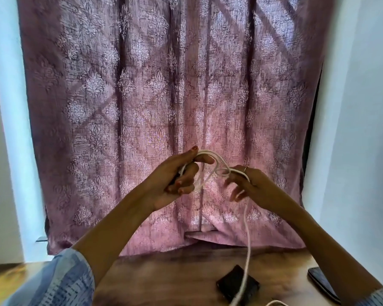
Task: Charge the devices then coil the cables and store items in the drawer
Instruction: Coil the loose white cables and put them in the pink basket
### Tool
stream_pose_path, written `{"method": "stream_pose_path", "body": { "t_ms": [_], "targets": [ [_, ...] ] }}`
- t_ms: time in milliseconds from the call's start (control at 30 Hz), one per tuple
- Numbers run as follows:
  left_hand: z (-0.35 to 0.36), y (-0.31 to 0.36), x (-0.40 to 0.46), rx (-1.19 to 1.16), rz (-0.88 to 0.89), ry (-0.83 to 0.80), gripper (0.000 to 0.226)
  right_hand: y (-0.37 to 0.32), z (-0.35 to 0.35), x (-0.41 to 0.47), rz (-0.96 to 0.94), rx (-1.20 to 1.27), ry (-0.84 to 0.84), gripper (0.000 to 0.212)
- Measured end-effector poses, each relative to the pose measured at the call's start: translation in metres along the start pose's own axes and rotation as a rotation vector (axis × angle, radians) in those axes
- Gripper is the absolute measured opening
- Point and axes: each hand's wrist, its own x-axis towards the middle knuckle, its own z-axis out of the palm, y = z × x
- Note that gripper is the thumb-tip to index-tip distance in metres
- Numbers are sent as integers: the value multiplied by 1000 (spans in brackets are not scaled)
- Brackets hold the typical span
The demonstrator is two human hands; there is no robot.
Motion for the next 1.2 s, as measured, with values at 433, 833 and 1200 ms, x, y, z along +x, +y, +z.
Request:
{"method": "stream_pose_path", "body": {
  "t_ms": [433, 833, 1200],
  "targets": [
    [-6, -6, -13, 88, -150, -52, 36, 42, -26, -3, 264, 750, 2, 46],
    [-2, 15, -34, 562, -514, -308, 38, 73, -41, 13, 598, 311, 166, 44],
    [28, 15, 7, -43, -80, -144, 39, 65, 18, 11, 355, -151, -370, 26]
  ]
}}
